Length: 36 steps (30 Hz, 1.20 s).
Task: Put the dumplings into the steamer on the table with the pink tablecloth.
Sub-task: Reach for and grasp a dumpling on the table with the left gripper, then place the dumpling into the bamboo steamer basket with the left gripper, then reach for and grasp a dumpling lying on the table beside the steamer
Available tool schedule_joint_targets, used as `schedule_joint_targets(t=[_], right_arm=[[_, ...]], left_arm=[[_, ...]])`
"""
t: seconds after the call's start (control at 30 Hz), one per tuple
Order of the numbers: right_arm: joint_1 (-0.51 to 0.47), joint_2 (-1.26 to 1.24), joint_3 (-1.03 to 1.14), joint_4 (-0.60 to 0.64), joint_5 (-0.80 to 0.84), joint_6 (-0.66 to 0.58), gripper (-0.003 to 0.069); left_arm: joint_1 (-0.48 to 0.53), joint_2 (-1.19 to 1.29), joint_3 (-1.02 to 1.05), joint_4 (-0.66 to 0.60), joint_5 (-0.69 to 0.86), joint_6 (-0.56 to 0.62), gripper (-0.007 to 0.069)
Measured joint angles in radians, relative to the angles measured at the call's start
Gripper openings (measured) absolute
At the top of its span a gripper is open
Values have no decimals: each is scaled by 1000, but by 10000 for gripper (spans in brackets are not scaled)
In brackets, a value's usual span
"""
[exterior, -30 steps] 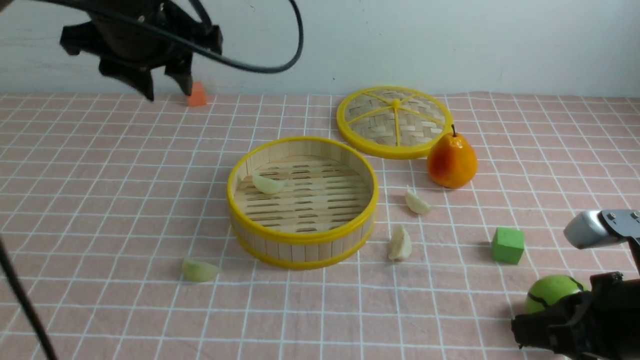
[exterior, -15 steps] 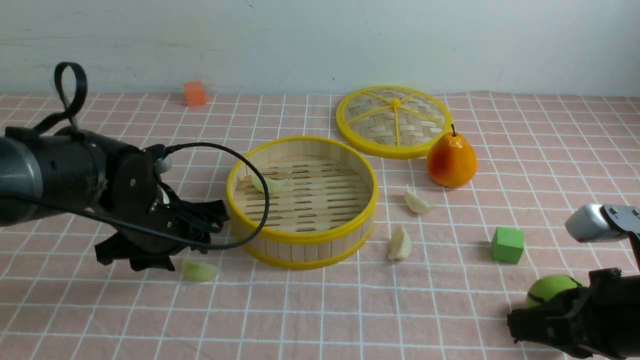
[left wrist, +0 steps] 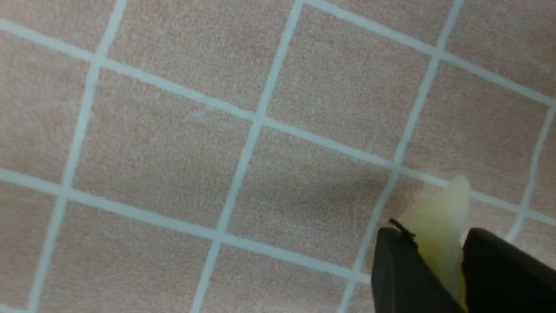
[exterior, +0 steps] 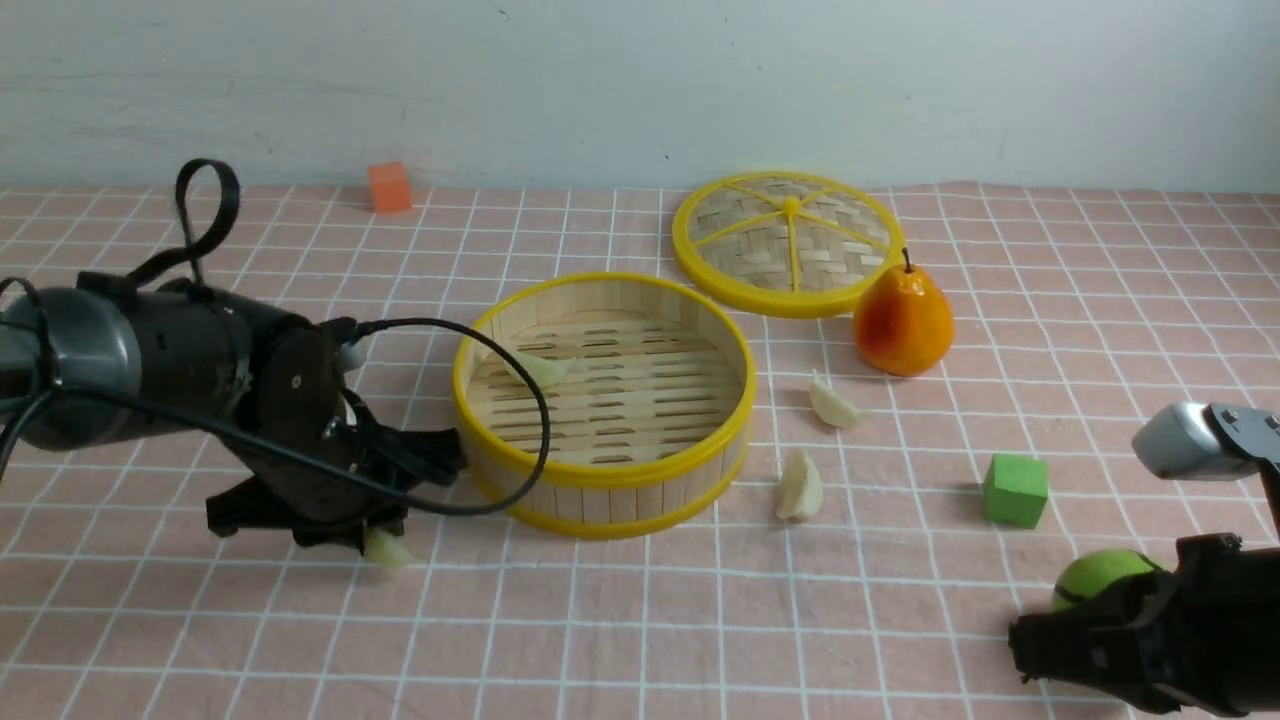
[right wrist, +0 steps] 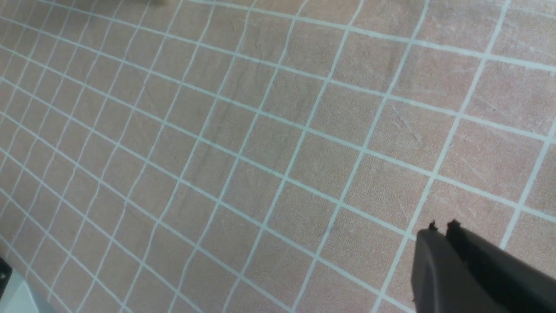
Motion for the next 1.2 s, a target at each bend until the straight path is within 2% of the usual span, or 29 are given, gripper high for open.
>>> schedule_joint_targets(t=[0.17, 0.23, 0.27, 0.33, 0.6, 0.73, 0.77, 0.8, 0.83, 0.93, 0.97, 1.0, 1.07, 1.13, 1.2], right_arm=[[0, 0, 0, 4, 0, -38, 34], [0, 0, 0, 12, 0, -52, 34], [0, 0, 0, 12, 0, -53, 34], [0, 0, 0, 22, 0, -70, 34], [0, 0, 0, 26, 0, -77, 34], [0, 0, 0, 26, 0, -77, 36], [0, 0, 0, 26, 0, -77, 39], [0, 0, 0, 26, 0, -77, 39], [0, 0, 0, 26, 8, -67, 43], [0, 0, -1, 21, 42, -35, 53], [0, 0, -1, 21, 44, -32, 54], [0, 2, -11, 7, 62, -2, 64], [0, 10, -37, -14, 79, 39, 78], [0, 23, -88, -40, 90, 79, 92], [0, 45, -175, -72, 92, 123, 102]], left_arm=[[-23, -120, -167, -56, 108, 234, 165], [-48, -134, -230, -95, 102, 324, 165], [-51, -134, -230, -100, 99, 333, 165], [-99, -113, -285, -147, 39, 433, 165], [-147, 72, -296, -114, -62, 479, 168], [-147, 132, -296, -82, -79, 479, 239], [-147, 139, -296, -77, -80, 479, 309], [-147, 139, -296, -77, -79, 479, 309], [-147, 130, -296, -77, -76, 477, 386], [-147, 80, -298, -77, 3, 465, 447], [-147, 74, -298, -77, 13, 465, 449], [-147, 14, -305, -73, 112, 463, 446], [-147, -83, -306, -71, 187, 463, 411], [-147, -200, -305, -89, 246, 462, 344], [-147, -357, -285, -139, 267, 467, 233]])
